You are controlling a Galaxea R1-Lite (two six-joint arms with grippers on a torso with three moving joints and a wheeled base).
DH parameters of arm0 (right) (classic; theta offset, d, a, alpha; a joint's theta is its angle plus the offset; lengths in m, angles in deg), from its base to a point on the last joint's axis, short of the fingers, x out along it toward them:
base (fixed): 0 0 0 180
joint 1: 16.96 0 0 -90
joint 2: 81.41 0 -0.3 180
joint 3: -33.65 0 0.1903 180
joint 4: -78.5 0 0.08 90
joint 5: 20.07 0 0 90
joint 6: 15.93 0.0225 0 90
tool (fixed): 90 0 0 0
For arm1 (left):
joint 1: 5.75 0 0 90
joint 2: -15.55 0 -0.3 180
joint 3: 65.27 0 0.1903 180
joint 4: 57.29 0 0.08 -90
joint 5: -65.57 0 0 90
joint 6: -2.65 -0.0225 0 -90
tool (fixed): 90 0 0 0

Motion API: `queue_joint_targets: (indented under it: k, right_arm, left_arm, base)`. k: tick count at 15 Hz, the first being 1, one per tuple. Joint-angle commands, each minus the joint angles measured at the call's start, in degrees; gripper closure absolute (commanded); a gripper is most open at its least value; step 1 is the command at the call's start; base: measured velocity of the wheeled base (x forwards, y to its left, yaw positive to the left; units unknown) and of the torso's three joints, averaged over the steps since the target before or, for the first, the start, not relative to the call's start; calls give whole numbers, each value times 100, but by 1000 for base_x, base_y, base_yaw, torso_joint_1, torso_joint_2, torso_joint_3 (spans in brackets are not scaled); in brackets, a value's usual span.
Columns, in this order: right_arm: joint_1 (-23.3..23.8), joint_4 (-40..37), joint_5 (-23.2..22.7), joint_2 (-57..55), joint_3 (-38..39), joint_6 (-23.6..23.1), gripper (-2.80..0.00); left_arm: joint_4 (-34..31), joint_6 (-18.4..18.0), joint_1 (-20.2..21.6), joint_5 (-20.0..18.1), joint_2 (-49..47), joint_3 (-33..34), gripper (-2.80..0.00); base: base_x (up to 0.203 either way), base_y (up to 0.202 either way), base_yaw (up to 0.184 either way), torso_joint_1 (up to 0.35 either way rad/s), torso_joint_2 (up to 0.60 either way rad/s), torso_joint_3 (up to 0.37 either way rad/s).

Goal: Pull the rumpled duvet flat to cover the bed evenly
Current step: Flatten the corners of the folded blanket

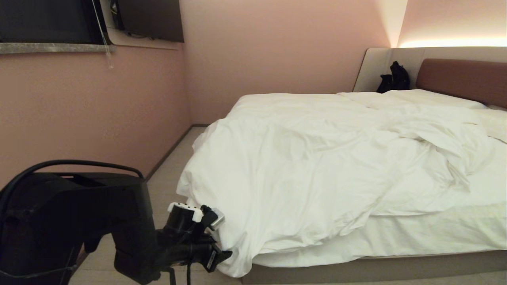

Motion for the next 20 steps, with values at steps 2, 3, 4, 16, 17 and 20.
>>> queue_joint_targets:
  k: [2,3,4,16,17,20]
  right_arm:
    - [-2,-4,2,-4,2,-11,0]
    - [-2,5,-6,-4,2,-2,0]
    - [-2,5,-6,-4,2,-2,0]
    - [-2,-4,2,-4,-6,-2,0]
    - [-2,4,-6,-4,2,-2,0]
    - [-2,-1,-6,-4,-3,-8,0]
  left_arm:
    - [32,-12,-13,-12,-50,-9,0]
    - [41,-12,-13,-12,-59,-9,0]
    - [41,-12,-13,-12,-51,-9,0]
    - [41,90,2,-12,692,641,0]
    - [41,154,49,-9,924,835,0]
    - [41,351,341,63,1643,1354,0]
  base:
    - [0,0,0,0,0,0]
    - [0,0,0,0,0,0]
    - [0,0,0,0,0,0]
    - [0,0,0,0,0,0]
    - [0,0,0,0,0,0]
    - [0,0,0,0,0,0]
